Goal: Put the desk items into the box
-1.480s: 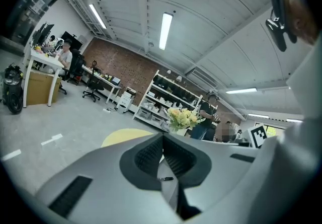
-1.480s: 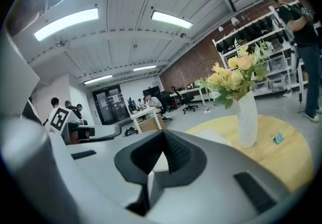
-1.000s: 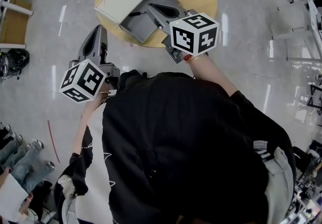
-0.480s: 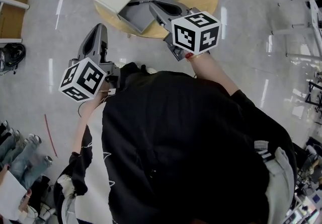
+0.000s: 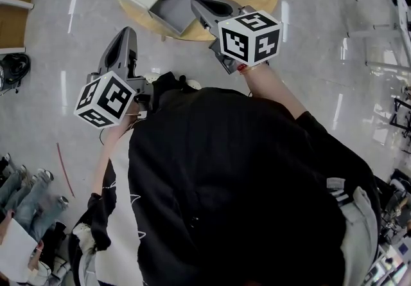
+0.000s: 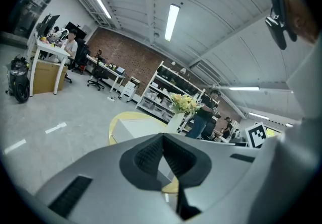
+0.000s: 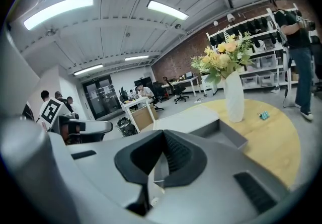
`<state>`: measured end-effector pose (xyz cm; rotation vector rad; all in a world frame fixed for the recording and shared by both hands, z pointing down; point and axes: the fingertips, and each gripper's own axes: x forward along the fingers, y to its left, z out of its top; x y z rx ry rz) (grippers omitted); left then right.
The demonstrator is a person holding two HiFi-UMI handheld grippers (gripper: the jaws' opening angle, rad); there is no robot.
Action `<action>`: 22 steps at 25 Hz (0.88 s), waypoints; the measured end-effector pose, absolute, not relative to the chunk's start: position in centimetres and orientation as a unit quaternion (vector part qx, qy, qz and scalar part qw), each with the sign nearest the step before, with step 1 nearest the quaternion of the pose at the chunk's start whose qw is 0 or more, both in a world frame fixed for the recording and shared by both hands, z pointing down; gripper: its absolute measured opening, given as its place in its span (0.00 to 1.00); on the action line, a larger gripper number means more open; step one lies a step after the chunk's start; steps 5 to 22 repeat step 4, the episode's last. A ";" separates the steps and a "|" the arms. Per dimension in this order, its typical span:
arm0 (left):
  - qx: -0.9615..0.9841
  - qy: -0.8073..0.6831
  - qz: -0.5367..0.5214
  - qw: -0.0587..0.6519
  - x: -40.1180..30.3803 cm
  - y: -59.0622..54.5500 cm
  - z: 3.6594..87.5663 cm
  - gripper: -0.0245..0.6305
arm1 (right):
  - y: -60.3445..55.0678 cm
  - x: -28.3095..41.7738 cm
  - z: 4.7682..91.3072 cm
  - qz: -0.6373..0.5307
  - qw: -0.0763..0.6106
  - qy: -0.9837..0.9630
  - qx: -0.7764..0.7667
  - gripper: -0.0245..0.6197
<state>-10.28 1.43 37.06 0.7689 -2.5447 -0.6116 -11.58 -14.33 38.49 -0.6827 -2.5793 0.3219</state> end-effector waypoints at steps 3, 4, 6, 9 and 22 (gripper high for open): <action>0.274 -0.913 -0.221 0.207 -10.4 1.9 37.1 0.05 | -14.0 -11.7 38.5 0.115 0.227 -0.935 -0.246 0.05; 0.274 -0.913 -0.221 0.207 -10.5 2.1 37.1 0.05 | -13.9 -11.8 38.5 0.114 0.228 -0.935 -0.246 0.05; 0.274 -0.913 -0.221 0.207 -10.5 2.1 37.1 0.05 | -13.9 -11.8 38.5 0.114 0.228 -0.935 -0.246 0.05; 0.274 -0.913 -0.221 0.207 -10.5 2.1 37.1 0.05 | -13.9 -11.8 38.5 0.114 0.228 -0.935 -0.246 0.05; 0.274 -0.913 -0.221 0.207 -10.5 2.1 37.1 0.05 | -13.9 -11.8 38.5 0.114 0.228 -0.935 -0.246 0.05</action>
